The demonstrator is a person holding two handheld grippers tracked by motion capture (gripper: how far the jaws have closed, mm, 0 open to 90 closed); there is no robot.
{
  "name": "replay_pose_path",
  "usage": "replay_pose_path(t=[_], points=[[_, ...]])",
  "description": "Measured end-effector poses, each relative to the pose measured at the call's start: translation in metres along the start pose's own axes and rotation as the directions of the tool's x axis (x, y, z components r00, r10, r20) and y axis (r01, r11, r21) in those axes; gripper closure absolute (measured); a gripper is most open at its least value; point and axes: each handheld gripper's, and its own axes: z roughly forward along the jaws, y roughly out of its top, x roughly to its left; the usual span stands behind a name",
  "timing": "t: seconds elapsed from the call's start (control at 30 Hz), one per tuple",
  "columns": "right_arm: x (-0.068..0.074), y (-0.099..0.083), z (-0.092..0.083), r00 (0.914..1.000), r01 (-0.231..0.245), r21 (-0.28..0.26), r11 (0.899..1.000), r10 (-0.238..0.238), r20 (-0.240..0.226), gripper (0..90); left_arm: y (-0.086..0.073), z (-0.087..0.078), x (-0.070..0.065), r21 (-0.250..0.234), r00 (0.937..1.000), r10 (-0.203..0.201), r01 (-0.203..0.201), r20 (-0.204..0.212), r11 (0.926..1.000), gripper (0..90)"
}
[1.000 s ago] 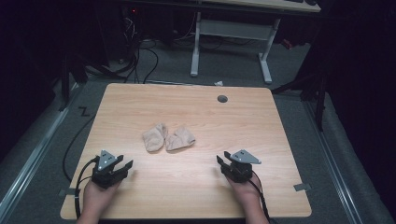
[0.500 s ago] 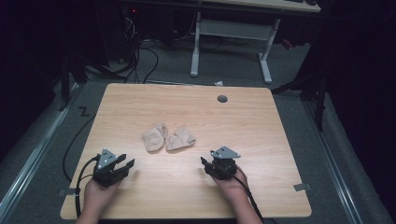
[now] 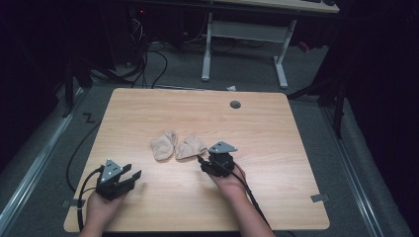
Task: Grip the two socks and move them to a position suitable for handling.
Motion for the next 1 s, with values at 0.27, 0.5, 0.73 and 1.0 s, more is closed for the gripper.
replay_pose_path(t=[0.27, 0.5, 0.73, 1.0], points=[[0.003, 0.01, 0.024, 0.9994, -0.014, 0.024, 1.0, 0.015, -0.03, 49.7, -0.001, 0.001, 0.001, 0.001, 1.0, -0.003, 0.003, -0.001, 1.0, 52.5], [0.003, 0.017, 0.045, 0.9991, -0.02, 0.068, 0.998, 0.022, -0.036, 49.1, 0.0, 0.003, 0.0, 0.003, 1.0, 0.006, -0.006, 0.003, 1.0, 52.5], [-0.005, 0.022, 0.061, 0.9973, -0.064, 0.1, 0.993, 0.067, -0.031, 49.1, 0.0, 0.003, 0.001, 0.002, 1.0, 0.007, -0.007, 0.003, 1.0, 52.5], [-0.005, 0.018, 0.07, 0.9992, -0.031, 0.134, 0.991, 0.034, -0.019, 55.5, 0.0, 0.003, 0.001, 0.005, 1.0, 0.007, -0.007, 0.005, 1.0, 52.6]])
